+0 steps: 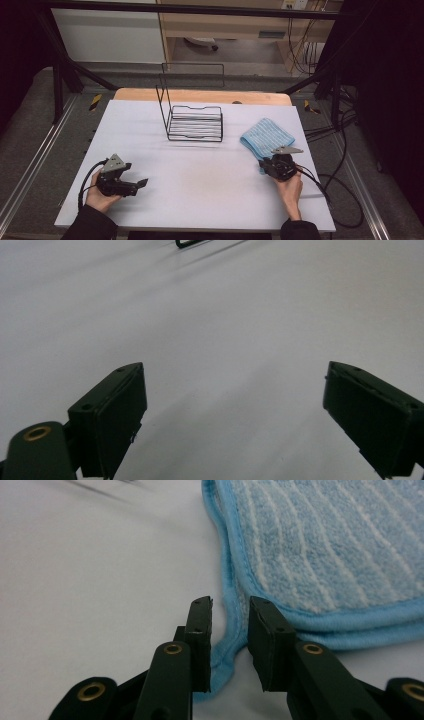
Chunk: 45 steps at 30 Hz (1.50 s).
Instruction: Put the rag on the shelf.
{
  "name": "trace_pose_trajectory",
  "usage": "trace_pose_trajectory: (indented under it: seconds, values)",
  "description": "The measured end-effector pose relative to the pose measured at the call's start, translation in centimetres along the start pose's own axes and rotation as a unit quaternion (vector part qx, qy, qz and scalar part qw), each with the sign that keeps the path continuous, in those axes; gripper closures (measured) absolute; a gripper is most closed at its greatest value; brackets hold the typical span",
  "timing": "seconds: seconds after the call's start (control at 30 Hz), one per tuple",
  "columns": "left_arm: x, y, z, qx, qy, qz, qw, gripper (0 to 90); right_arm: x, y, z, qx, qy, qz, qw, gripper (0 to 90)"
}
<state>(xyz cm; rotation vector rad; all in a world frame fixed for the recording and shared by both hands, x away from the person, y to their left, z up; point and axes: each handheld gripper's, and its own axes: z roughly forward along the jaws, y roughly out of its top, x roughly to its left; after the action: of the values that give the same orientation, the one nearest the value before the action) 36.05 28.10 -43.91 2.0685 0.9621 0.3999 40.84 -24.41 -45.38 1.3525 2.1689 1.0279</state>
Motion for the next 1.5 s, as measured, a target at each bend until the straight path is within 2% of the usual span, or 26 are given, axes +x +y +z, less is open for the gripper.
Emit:
trace_pose_trajectory:
  seconds: [0.13,0.3,0.5,0.8,1.03,1.13,1.23,1.3,1.37,1.43,1.5]
  values:
    - [0.0,0.0,0.0,-0.001,0.0,0.0,1.0,10.3,0.1,-0.1,0.4,-0.007,-0.007,-0.01,0.9999,71.7]
    - [0.0,0.0,0.0,0.0,0.0,0.0,1.0,10.3,0.5,-0.1,0.5,-0.006,-0.035,-0.033,0.9988,82.0]
    - [0.0,0.0,-0.1,-0.001,0.0,0.0,1.0,10.3,0.8,0.2,0.6,0.006,-0.044,-0.046,0.9979,88.2]
    - [0.1,0.0,-0.2,-0.003,0.002,-0.001,1.0,10.3,1.0,0.5,-0.3,0.012,-0.007,-0.04,0.9991,88.7]
    - [0.1,0.0,-0.2,-0.003,0.002,-0.002,1.0,10.3,1.5,-0.2,-1.3,0.038,0.005,-0.062,0.9973,88.2]
    - [0.0,0.0,-0.2,-0.004,0.003,-0.001,1.0,10.3,1.5,-0.4,-1.5,0.04,0.007,-0.063,0.9972,85.0]
    - [0.0,0.0,-0.2,-0.004,0.003,-0.001,1.0,10.3,1.7,-0.1,-1.6,0.017,0.026,-0.058,0.9979,72.8]
    - [0.1,0.0,-0.2,-0.003,0.003,-0.001,1.0,10.3,1.7,0.4,-1.6,0.001,0.028,-0.064,0.9976,67.6]
    - [0.0,0.0,-0.1,-0.001,0.003,0.0,1.0,10.3,1.7,1.0,-1.1,-0.011,0.021,-0.071,0.9972,61.1]
    - [0.0,0.0,-0.1,-0.001,0.004,0.001,1.0,10.3,1.7,1.5,-0.2,-0.012,0.013,-0.073,0.9972,53.4]
    - [0.1,0.0,-0.1,-0.002,0.005,-0.001,1.0,10.3,1.5,1.9,0.6,-0.007,0.005,-0.074,0.9972,51.1]
